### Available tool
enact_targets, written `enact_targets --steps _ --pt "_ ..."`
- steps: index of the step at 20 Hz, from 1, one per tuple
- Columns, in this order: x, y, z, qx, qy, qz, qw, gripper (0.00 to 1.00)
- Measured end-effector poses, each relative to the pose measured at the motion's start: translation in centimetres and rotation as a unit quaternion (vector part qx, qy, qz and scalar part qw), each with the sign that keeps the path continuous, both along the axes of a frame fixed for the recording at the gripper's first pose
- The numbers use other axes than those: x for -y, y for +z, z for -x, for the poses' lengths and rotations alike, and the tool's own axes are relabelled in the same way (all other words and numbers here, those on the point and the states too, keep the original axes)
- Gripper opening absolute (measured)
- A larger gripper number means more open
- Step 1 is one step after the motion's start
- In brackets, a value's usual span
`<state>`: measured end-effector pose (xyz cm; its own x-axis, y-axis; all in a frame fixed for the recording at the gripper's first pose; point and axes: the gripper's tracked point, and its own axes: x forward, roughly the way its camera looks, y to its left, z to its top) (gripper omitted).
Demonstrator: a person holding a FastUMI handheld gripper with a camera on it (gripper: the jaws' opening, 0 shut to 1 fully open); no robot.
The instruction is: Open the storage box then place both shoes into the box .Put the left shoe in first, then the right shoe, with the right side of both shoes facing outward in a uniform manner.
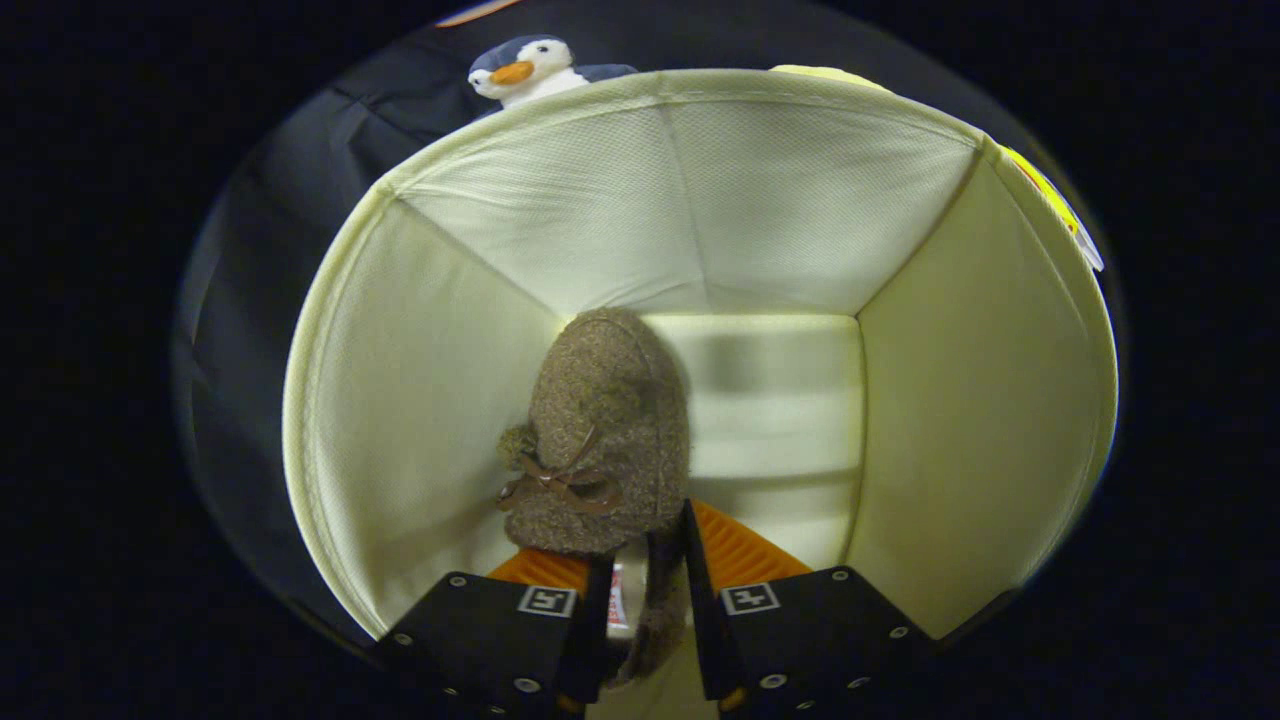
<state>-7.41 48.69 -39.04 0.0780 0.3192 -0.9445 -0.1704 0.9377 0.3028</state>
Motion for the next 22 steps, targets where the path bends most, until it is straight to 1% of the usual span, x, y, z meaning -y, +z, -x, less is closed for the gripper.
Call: enact_targets --steps 3,4,7,8,10,12,14,17,19,22 --pt "0.2 2.0 0.0 0.012 0.011 -0.022 1.0 0.59" --pt "0.5 2.7 0.1 0.017 0.015 -0.027 0.999 0.64" --pt "1.0 5.4 0.8 0.027 0.028 -0.061 0.997 0.73" --pt "1.5 6.4 1.0 0.032 0.033 -0.071 0.996 0.8" --pt "2.4 8.6 1.2 0.048 0.035 -0.094 0.994 0.85" --pt "4.6 10.4 1.2 0.071 0.036 -0.101 0.992 0.86" --pt "6.8 11.9 1.4 0.087 0.039 -0.112 0.989 0.88" --pt "10.2 13.8 1.2 0.105 0.026 -0.134 0.985 0.87" --pt "13.8 14.0 0.3 0.128 0.014 -0.122 0.984 0.87" --pt "20.0 13.1 -0.5 0.156 -0.005 -0.095 0.983 0.9"
